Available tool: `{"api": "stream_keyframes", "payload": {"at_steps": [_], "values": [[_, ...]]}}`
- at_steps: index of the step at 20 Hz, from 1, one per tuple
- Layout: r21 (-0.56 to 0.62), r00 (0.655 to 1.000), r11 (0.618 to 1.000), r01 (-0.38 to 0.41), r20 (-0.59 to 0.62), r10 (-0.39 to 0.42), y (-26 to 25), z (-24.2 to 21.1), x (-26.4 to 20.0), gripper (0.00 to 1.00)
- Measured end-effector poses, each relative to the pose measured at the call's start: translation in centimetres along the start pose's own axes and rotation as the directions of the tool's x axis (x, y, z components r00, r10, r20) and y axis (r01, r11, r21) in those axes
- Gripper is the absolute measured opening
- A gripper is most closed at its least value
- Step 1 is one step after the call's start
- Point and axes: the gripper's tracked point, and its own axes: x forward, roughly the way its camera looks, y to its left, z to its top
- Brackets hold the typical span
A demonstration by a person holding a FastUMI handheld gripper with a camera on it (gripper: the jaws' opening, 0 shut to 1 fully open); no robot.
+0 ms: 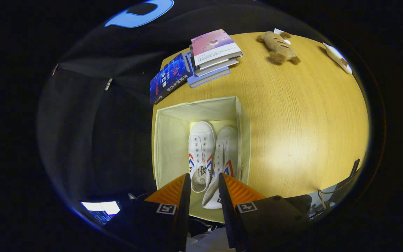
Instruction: Open the storage box then place both shoes into the box .Put the left shoe in first, then the right shoe, with the right side of both shoes facing outward in a uniform manner.
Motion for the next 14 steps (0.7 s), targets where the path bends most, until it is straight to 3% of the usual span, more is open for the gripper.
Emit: {"api": "stream_keyframes", "payload": {"at_steps": [5, 9, 14], "values": [[0.006, 1.000, 1.000, -0.026, -0.012, 0.026, 0.1, -0.7, -0.4, 0.76], [-0.007, 0.999, 0.999, -0.050, 0.005, 0.050, -0.2, -1.1, -1.5, 0.91], [-0.049, 0.993, 0.998, -0.037, 0.107, 0.042, -2.3, -0.7, -4.1, 0.97]]}}
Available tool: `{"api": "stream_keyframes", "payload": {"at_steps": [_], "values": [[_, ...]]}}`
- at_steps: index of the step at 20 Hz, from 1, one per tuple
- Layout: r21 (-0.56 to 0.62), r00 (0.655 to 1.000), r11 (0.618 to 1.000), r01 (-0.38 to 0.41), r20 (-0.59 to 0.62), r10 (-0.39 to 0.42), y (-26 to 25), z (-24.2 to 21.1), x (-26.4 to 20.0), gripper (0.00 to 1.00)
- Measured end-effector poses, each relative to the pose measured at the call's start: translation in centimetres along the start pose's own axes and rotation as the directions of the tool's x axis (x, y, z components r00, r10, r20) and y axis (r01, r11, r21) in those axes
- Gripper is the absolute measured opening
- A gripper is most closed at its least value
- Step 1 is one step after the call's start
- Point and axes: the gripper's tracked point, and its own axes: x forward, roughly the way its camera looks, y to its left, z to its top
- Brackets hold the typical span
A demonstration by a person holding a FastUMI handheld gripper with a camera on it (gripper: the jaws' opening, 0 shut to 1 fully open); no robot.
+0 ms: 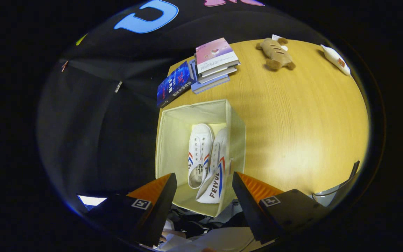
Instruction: Open the storage box then place both shoes into the box .Put the left shoe in first, then the right shoe, with the right side of both shoes facing outward in a uniform manner.
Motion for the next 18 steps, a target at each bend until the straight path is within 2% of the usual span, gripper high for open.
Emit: {"api": "stream_keyframes", "payload": {"at_steps": [4, 9, 14, 18], "values": [[-0.060, 0.992, 0.996, 0.065, 0.111, -0.058, -3.5, 1.8, -3.8, 0.97], [-0.120, 0.957, 0.976, 0.181, 0.251, -0.147, -9.3, 4.3, -7.9, 0.97], [-0.147, 0.901, 0.944, 0.297, 0.369, -0.226, -15.2, 6.0, -11.5, 0.98], [-0.168, 0.840, 0.911, 0.377, 0.476, -0.260, -18.6, 7.0, -14.1, 0.99]]}}
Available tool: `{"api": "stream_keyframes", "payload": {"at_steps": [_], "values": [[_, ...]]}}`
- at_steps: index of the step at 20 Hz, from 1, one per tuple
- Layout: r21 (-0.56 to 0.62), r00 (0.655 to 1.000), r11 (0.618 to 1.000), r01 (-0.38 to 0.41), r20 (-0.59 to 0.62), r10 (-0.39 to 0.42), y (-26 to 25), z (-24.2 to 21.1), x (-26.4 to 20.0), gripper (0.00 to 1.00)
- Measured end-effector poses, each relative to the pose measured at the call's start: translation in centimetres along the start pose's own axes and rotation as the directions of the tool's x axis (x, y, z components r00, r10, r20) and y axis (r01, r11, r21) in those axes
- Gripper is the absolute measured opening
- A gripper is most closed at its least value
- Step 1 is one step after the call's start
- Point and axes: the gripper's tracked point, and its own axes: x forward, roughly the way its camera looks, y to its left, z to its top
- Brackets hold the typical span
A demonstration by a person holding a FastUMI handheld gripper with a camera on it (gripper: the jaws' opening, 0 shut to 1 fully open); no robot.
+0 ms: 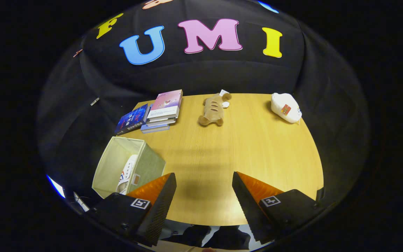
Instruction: Open the storage box then place both shoes into the box .Put the left shoe in first, then the right shoe, with the right side of both shoes facing outward in a uniform manner.
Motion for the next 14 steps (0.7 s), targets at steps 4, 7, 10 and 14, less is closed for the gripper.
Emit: {"api": "stream_keyframes", "payload": {"at_steps": [4, 7, 10, 14], "values": [[-0.050, 0.993, 0.997, 0.051, 0.109, -0.046, -2.8, 1.1, -1.3, 0.99], [-0.047, 0.979, 0.996, 0.074, 0.195, -0.063, -3.3, 1.0, -1.7, 0.99], [-0.063, 0.955, 0.992, 0.110, 0.283, -0.088, -4.9, 2.0, -2.8, 0.99], [-0.065, 0.918, 0.989, 0.132, 0.385, -0.097, -6.0, 3.2, -4.0, 0.99]]}}
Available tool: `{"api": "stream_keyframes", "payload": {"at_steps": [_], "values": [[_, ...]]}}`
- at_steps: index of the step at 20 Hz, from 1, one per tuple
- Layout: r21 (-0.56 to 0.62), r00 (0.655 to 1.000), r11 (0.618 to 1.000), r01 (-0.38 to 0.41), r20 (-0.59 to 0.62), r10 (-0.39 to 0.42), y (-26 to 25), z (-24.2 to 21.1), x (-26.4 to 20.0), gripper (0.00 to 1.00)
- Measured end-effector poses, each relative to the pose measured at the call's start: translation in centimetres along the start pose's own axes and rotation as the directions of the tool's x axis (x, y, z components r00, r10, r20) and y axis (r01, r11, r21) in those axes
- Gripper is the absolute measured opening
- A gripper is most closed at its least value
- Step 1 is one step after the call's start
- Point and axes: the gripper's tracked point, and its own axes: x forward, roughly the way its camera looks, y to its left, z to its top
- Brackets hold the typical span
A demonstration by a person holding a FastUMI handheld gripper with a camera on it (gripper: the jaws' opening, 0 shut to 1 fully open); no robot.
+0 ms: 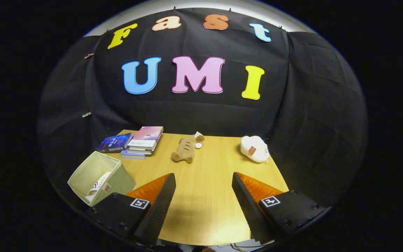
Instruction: Open the storage box then place both shoes into the box .Put the left shoe in first, then the right shoe, with the right side of both shoes facing outward in a uniform manner.
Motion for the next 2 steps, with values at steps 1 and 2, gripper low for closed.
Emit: {"api": "stream_keyframes", "payload": {"at_steps": [1, 2], "values": [[0.002, 1.000, 1.000, 0.002, 0.020, -0.002, -0.34, 0.35, -0.24, 0.99], [0.006, 0.999, 1.000, 0.003, 0.043, -0.003, -0.58, 0.77, -0.44, 0.99]]}}
